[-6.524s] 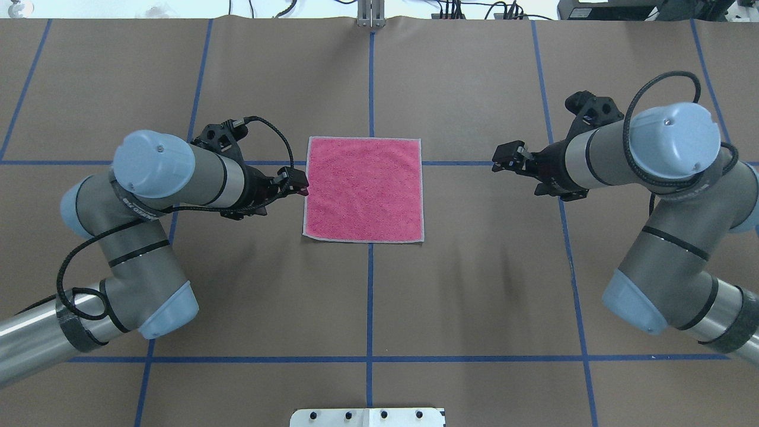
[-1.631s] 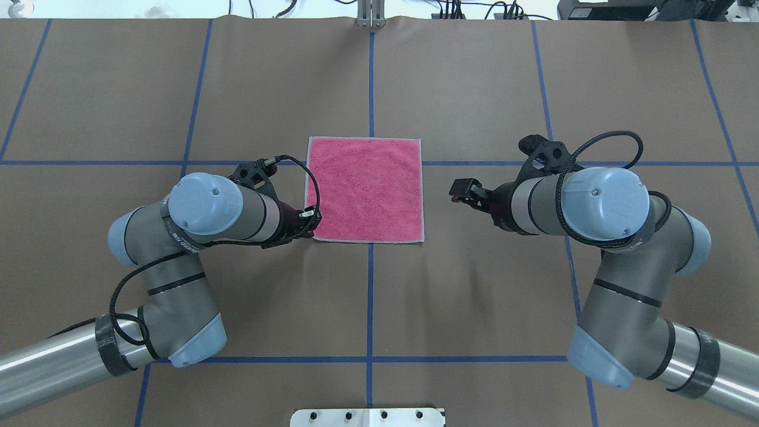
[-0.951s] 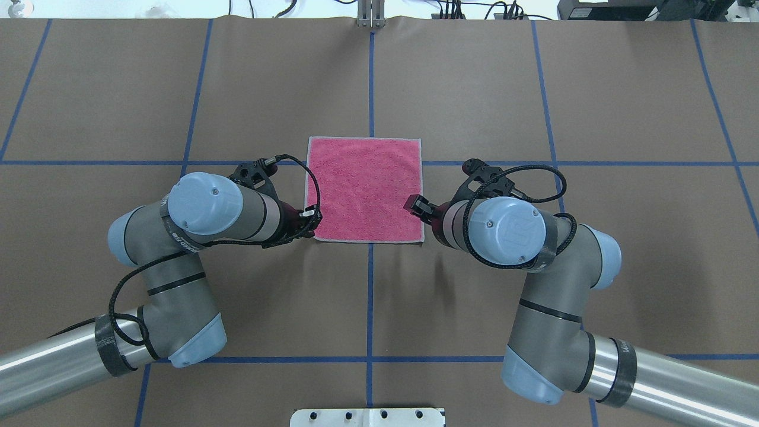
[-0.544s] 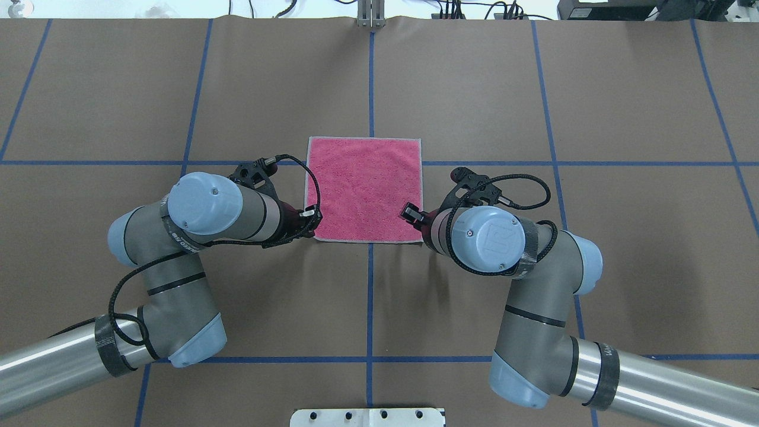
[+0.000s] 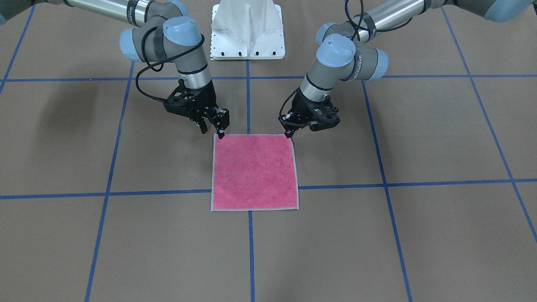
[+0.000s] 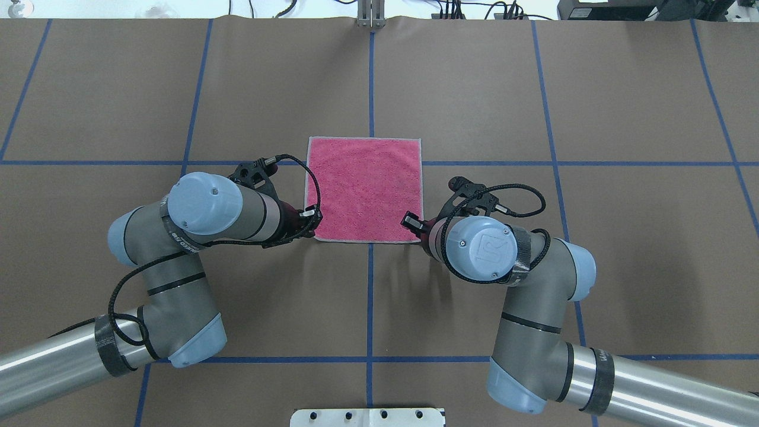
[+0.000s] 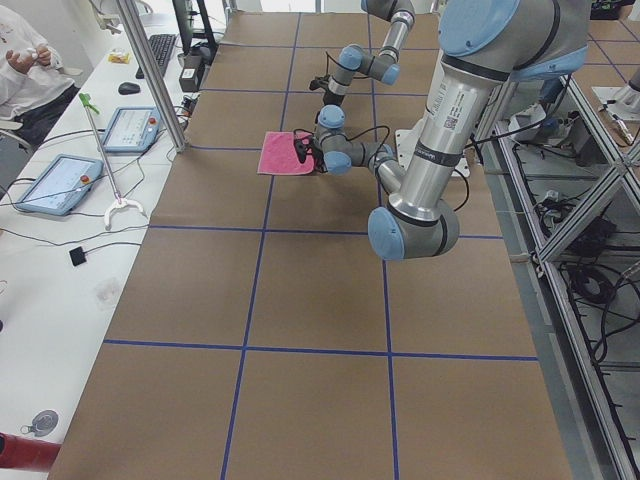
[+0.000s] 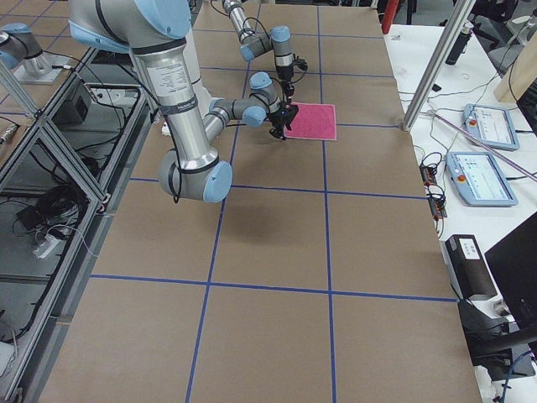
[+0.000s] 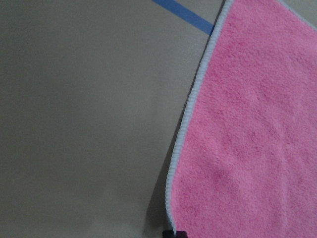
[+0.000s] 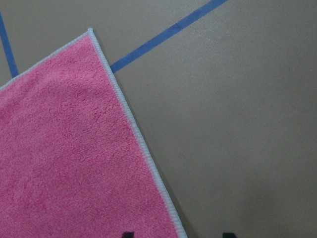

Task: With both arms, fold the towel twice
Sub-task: 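Lower the right gripper onto the towel edge nearest it and grasp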

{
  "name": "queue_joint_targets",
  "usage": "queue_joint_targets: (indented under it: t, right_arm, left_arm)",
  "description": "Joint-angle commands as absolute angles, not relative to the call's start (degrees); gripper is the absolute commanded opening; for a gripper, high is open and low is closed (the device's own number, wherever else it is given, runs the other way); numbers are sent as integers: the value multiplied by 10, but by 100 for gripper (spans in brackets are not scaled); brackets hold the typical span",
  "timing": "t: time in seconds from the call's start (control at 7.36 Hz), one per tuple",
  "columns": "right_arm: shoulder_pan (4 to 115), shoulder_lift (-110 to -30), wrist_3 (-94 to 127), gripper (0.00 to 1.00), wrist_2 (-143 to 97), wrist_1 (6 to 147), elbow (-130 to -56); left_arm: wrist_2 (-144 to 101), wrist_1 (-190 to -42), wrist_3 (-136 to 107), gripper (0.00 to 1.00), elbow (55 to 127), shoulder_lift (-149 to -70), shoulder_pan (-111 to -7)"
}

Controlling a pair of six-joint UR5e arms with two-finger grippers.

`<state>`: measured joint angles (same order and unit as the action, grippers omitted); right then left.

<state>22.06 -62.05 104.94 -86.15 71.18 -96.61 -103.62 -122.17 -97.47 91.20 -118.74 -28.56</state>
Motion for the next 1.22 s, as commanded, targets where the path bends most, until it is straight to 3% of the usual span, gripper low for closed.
queue_joint_targets:
  t: [0.0, 1.09]
  right_arm:
    - [220, -620, 1050, 59, -861, 712, -965]
    - [216, -607, 1064, 53, -860, 711, -949]
  left_arm:
    - [-1036, -1222, -974, 0, 912, -1187, -287]
    - [-1036, -1222, -973, 0, 912, -1187, -287]
